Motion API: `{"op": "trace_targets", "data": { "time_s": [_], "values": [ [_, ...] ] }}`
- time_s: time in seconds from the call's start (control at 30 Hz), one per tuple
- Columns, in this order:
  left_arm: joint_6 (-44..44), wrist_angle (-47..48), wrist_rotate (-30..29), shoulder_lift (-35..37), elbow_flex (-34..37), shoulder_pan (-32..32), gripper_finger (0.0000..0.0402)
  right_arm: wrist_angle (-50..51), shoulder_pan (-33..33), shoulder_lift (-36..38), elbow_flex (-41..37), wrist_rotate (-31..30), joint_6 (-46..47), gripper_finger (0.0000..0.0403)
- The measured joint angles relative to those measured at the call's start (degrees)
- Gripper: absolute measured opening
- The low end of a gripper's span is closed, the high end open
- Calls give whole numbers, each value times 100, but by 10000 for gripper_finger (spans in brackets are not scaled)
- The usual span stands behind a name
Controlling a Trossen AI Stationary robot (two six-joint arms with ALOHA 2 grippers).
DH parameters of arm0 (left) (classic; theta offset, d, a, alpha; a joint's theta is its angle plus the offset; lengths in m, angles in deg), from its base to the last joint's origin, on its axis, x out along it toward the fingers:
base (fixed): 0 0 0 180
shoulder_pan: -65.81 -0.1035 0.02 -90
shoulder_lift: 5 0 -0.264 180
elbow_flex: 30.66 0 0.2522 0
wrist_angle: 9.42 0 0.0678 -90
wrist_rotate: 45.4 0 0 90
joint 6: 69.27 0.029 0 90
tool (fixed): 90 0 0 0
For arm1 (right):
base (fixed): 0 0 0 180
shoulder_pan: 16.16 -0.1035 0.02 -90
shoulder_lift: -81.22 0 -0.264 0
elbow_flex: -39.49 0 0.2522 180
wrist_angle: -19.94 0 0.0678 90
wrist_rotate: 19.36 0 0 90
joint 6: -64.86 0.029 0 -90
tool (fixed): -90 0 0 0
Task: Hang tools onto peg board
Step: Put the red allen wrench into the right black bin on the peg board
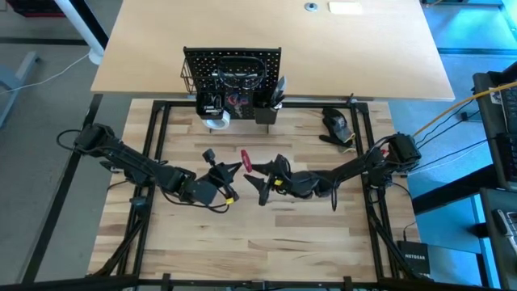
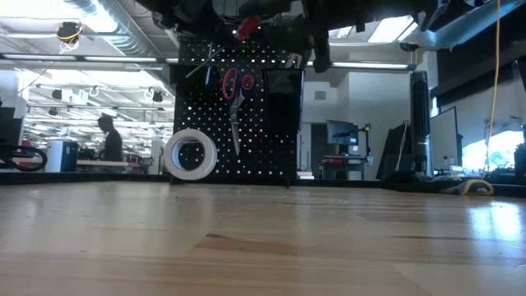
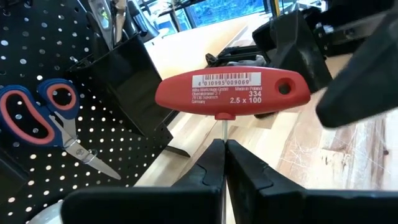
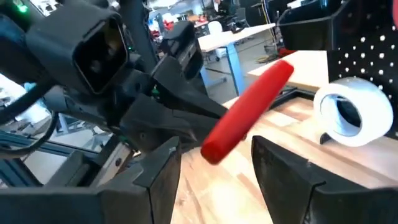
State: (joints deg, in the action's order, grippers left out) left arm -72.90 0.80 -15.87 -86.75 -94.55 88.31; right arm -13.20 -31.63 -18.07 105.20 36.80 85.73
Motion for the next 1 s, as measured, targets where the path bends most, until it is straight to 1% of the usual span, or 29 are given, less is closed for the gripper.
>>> {"op": "trace_targets", "data": {
  "time_s": [0.13, 0.3, 0.43, 0.53, 0.67, 0.77, 0.87, 1.0],
  "values": [
    [-1, -30, -15, -1, 0, -7, 0, 43, 10, -8, 0, -211, 231, 198],
    [-18, -21, -17, -2, 0, -9, 0, -220, 15, -10, 0, -370, 290, 198],
    [-21, -19, -33, -2, 0, -9, 0, -196, 68, -17, 0, -714, 267, 198],
    [-18, -14, -11, -2, 0, -11, 0, -207, 185, -17, 0, -684, 140, 198],
    [-21, -17, 30, -2, 0, -9, 0, -217, 285, -17, 0, -276, 155, 198],
    [-26, -19, 75, -2, 0, -9, 0, -216, 289, -19, 0, -231, 139, 197],
    [-38, -21, 131, -4, 0, -9, 0, -218, 289, -19, 0, -173, 73, 184],
    [-43, -21, 138, -4, 0, -9, 0, -214, 289, -19, 0, -103, -70, 136]
  ]
}}
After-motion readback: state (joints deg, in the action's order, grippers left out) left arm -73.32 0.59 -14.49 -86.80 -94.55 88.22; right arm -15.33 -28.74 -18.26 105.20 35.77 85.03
